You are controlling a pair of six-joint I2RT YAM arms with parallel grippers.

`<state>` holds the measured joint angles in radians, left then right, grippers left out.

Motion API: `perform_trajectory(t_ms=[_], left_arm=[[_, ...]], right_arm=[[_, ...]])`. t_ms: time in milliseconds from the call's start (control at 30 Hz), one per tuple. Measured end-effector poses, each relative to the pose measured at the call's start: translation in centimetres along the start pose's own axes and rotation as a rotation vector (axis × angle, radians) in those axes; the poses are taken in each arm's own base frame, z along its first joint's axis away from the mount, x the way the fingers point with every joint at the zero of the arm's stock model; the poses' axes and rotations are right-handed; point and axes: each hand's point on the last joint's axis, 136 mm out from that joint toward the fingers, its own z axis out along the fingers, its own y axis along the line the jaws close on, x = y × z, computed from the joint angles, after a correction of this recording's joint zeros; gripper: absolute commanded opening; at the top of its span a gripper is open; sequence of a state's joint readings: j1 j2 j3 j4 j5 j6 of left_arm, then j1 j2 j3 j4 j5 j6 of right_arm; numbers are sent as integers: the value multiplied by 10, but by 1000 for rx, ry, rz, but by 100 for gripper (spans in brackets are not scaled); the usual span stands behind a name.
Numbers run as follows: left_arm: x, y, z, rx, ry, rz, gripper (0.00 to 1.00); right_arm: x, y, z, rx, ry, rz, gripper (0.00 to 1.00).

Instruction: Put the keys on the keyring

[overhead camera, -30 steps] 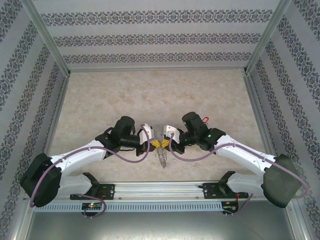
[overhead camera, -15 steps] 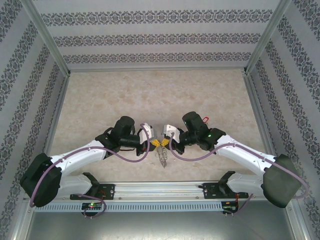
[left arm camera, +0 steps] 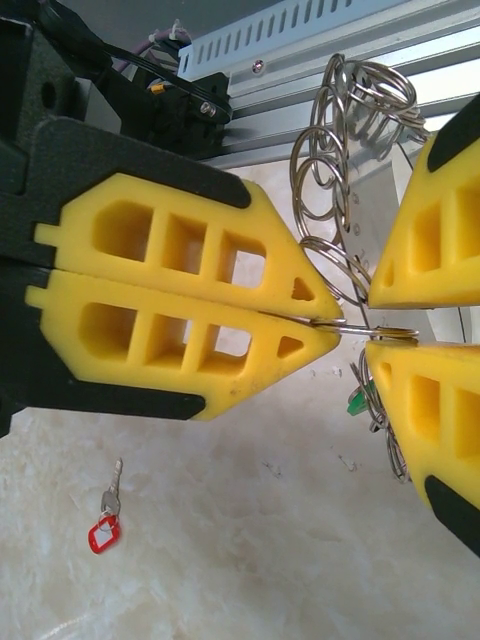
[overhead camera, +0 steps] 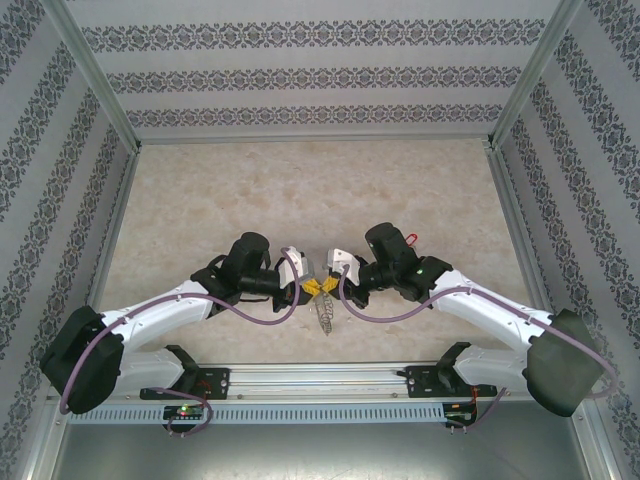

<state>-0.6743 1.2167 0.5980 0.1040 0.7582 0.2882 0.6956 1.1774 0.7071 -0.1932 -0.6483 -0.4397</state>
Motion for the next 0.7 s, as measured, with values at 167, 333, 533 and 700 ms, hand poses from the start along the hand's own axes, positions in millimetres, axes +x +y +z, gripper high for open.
perform_trajectory(t_ms=[167, 333, 533, 700], left_arm=[[0, 0, 0, 1, 1, -1, 15], [0, 0, 1, 2, 1, -2, 16], [0, 0, 1, 1, 1, -1, 15], [0, 0, 1, 1, 0, -4, 19]], right_arm=[[-2, 0, -1, -1, -6, -4, 0], [-1, 0, -1, -1, -6, -3, 0], [-1, 0, -1, -1, -6, -3, 0], [-1, 0, -1, -1, -6, -3, 0]])
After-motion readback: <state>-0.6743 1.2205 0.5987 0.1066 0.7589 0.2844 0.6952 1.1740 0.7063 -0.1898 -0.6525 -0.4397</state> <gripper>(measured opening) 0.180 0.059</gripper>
